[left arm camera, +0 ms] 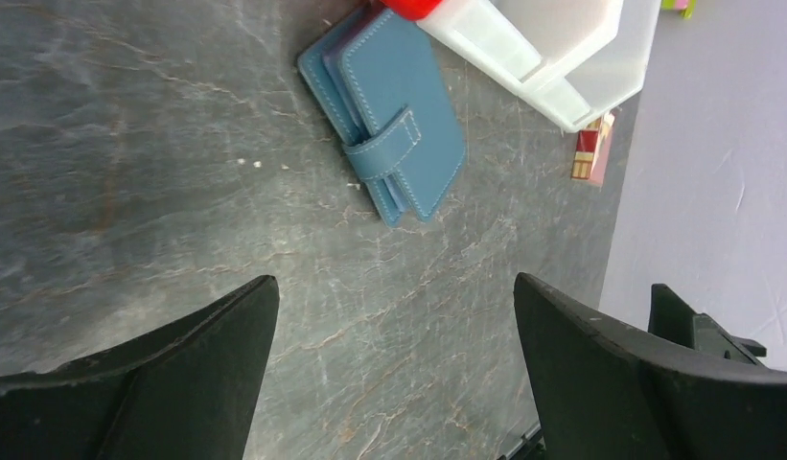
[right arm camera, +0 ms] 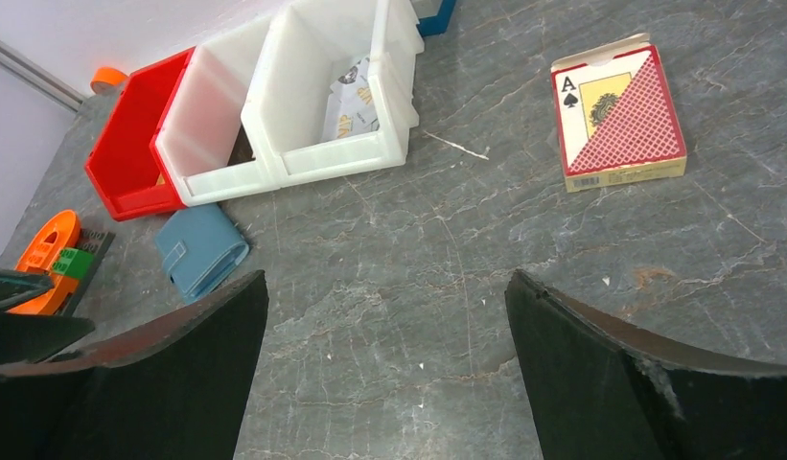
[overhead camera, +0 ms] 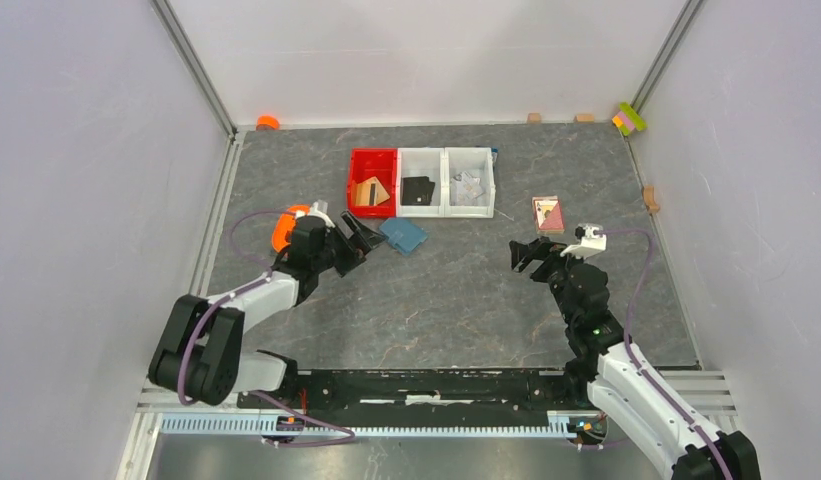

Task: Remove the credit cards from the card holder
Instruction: Open the card holder at the center of the board.

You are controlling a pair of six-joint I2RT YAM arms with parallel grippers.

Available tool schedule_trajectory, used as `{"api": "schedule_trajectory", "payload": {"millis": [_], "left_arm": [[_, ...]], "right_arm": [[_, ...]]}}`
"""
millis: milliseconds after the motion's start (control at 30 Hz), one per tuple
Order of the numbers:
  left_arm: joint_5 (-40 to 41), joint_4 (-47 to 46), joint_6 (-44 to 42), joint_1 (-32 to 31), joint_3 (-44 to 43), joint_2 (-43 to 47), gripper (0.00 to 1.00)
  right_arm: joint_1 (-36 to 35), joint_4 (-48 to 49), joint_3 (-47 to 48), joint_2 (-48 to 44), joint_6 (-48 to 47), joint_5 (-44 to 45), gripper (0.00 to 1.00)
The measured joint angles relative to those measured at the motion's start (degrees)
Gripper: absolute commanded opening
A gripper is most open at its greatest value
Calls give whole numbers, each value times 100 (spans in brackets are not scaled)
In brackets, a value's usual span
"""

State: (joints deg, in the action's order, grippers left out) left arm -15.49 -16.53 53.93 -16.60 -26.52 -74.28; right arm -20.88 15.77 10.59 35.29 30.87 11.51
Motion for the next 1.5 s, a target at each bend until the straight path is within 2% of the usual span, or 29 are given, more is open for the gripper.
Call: {"api": "schedule_trajectory", "payload": {"millis": [233,533,700,767,800,967,1000,1200,1233,1400,1467,1500], "left_arm": [[352,151,-28,-505,-682,-752,95],[636,295,-44,-706,-1255,-1775,90],[645,291,-72,-772,-1668,-2188,79],[643,293,-114,-798,-1797,-2328,51],[643,302,-190,-815,-1869,-2406,41],[544,387,-485,-841,-2059,-2761,6],[505,437,-535,-839,-2120,-2796,3],[304,769,-968,-918,-2347,-2741,2],[291,905,-1067,-975,-2363,-2680,2],[446,1753,-1615,-1593,-2769,-2343,2],[492,1906,-1775,-1805,-2887,-2173,9],[522,1967,-1827,-1847,-2905,-2105,21]], "right_arm": [[0,-2,17,105,39,-103,98],[0,0,22,157,39,-111,98],[0,0,22,247,63,-111,98],[0,0,24,273,72,-111,98],[-2,-2,22,282,76,-111,98],[-2,7,22,317,83,-153,98],[-2,15,22,319,83,-181,98],[0,457,22,542,28,-800,99],[0,525,31,640,2,-940,95],[-2,732,203,1283,-175,-1847,91],[-2,892,247,1515,-216,-2197,92],[-2,955,249,1598,-227,-2319,92]]}}
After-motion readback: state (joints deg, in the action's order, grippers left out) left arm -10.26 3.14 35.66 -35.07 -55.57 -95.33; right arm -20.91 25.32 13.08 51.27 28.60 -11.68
